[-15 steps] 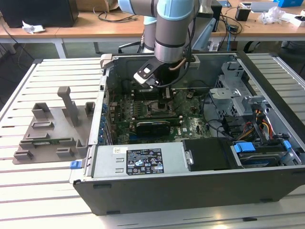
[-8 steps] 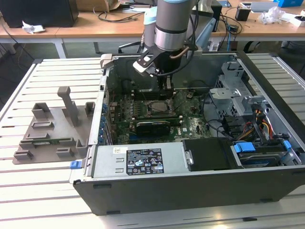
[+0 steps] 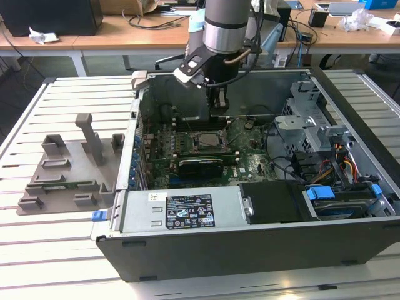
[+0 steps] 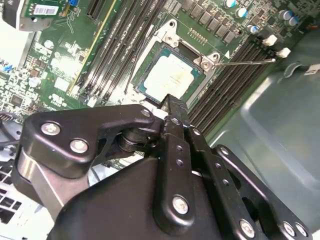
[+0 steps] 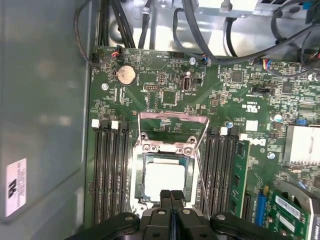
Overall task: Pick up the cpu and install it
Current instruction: 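Place the cpu into insertion slot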
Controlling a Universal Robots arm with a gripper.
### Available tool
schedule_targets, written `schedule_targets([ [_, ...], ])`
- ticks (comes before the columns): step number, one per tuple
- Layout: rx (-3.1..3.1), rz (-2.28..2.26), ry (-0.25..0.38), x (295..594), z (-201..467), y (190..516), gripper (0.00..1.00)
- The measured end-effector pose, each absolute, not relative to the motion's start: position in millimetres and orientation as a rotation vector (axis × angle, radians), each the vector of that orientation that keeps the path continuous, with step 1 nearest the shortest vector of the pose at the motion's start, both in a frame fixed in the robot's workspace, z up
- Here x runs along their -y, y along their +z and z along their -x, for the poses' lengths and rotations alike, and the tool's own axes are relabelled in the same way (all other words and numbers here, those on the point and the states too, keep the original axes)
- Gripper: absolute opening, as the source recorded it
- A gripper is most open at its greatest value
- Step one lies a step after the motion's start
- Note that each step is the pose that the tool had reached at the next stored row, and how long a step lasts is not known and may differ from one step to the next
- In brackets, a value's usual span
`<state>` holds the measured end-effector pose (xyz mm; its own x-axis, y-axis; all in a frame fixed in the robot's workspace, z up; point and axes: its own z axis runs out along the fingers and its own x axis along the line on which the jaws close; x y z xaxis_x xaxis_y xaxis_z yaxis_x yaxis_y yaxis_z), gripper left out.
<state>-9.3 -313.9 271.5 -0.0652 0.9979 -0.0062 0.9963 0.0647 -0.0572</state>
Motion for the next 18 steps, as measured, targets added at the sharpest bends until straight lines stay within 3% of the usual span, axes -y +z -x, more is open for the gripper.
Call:
schedule_targets([
  [18,2.267,2.124,0.072,314,9,320,0.11],
])
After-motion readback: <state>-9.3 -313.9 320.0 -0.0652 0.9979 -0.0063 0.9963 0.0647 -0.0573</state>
